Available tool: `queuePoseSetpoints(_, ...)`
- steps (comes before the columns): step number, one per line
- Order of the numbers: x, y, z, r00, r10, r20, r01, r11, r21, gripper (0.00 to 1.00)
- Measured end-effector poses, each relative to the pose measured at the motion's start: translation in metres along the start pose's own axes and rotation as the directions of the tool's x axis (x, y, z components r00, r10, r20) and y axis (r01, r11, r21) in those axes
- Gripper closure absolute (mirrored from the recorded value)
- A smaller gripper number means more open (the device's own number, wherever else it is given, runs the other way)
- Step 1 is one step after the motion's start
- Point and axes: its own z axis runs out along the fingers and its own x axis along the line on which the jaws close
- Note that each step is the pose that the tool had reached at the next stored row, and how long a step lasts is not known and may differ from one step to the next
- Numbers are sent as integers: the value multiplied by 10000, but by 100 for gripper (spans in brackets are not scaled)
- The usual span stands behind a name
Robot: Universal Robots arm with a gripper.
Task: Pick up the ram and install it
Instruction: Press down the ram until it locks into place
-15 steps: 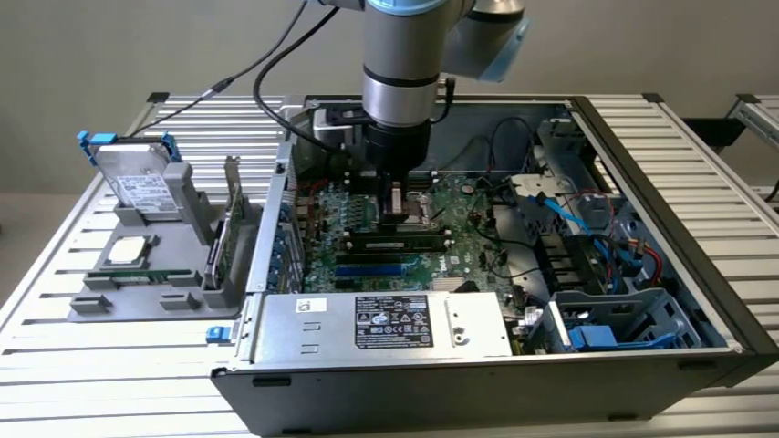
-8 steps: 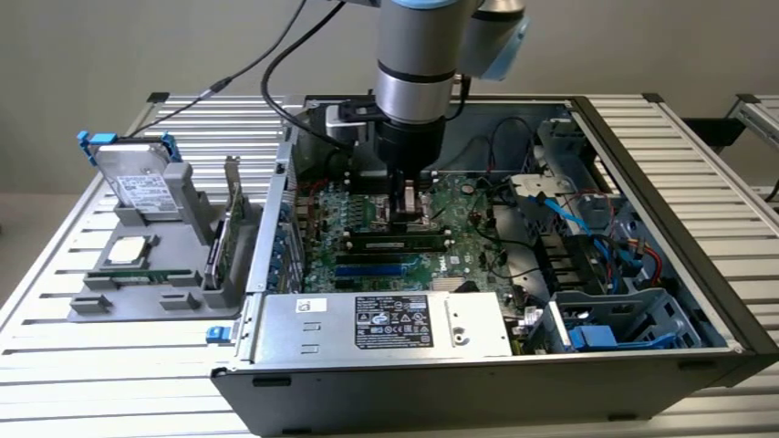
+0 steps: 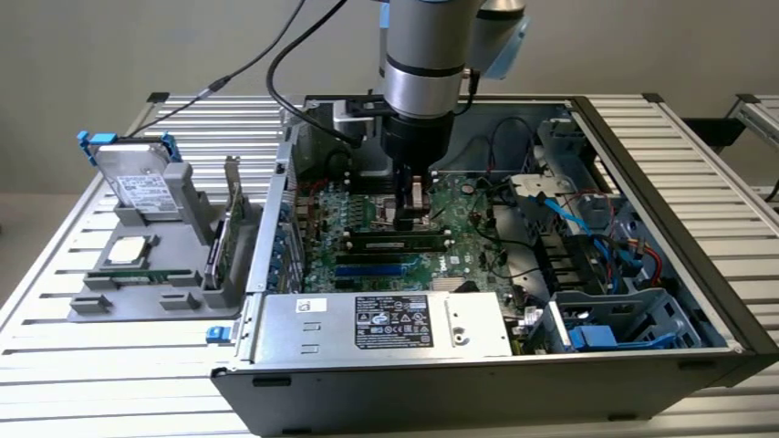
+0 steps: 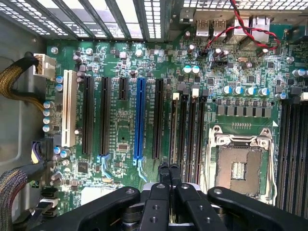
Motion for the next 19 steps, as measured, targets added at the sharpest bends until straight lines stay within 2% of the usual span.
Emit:
queuePoseSetpoints(16, 0, 0, -1, 10000, 6, 0, -6, 10000, -1, 90)
queuePoseSetpoints(19, 0, 0, 2, 9989, 465, 19, -465, 9989, -21, 90)
